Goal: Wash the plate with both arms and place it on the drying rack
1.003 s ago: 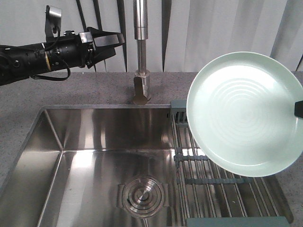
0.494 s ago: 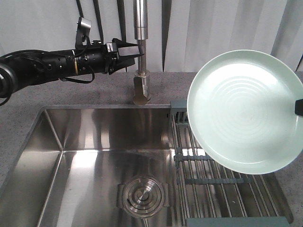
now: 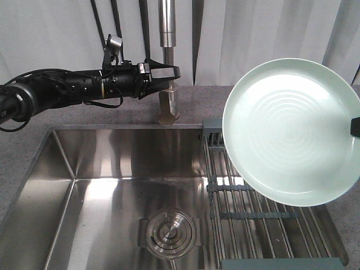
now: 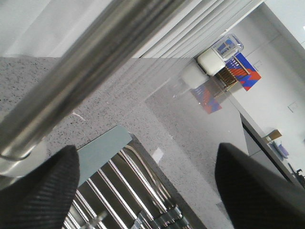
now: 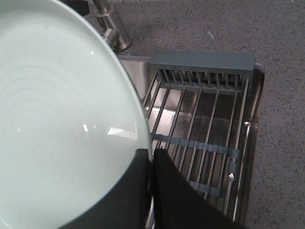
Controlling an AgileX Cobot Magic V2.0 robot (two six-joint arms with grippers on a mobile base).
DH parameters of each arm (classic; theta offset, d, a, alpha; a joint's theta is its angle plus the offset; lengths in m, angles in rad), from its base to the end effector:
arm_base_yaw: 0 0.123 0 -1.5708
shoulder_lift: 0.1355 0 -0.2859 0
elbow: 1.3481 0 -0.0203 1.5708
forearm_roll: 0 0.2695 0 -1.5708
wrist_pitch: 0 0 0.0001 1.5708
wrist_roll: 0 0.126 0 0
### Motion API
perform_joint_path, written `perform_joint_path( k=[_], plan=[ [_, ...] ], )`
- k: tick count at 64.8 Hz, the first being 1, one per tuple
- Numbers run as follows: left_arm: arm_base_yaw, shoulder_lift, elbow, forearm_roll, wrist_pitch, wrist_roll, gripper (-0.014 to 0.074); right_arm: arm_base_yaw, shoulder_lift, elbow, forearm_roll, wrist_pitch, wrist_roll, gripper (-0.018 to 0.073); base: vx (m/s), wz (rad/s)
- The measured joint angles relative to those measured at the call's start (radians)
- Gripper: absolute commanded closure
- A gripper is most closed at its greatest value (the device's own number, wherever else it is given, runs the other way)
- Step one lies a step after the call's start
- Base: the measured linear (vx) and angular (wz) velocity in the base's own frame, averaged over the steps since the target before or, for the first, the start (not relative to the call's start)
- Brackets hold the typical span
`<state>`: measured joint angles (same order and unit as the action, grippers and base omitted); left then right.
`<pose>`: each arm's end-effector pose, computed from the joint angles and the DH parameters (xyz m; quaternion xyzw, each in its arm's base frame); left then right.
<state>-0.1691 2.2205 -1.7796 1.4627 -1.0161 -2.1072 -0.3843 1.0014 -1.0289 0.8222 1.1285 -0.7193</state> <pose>0.5029 -0.1938 0.2387 0.1070 0.7326 -0.5791 0.3412 0.2237 -0.0004 0.3626 -0.0827 0.8799 0.2036 0.4213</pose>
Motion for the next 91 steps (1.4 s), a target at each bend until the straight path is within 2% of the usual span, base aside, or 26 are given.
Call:
perform_joint_path(
  k=[35,54,81,91],
  plan=[
    [-0.012,0.0,-0.002,0.042,-0.076,0.0,0.0027,0.0,0.0,0.0,0.006,0.0,0.0,0.0566,0.0,0.0],
    [-0.012,0.0,-0.003,0.135,-0.139,0.003,0.0038,0.0,0.0,0.0,0.022,-0.001,0.0,0.0566,0.0,0.0],
    [-0.012,-0.001,-0.003,0.144,-0.138,0.005,0.0063,0.0,0.0,0.0,0.024,-0.002,0.0,0.0566,0.0,0.0],
    [-0.011,-0.001,-0.003,0.122,-0.14,0.004,0.0063,0.0,0.0,0.0,0.024,-0.002,0.0,0.0566,0.0,0.0]
  ],
)
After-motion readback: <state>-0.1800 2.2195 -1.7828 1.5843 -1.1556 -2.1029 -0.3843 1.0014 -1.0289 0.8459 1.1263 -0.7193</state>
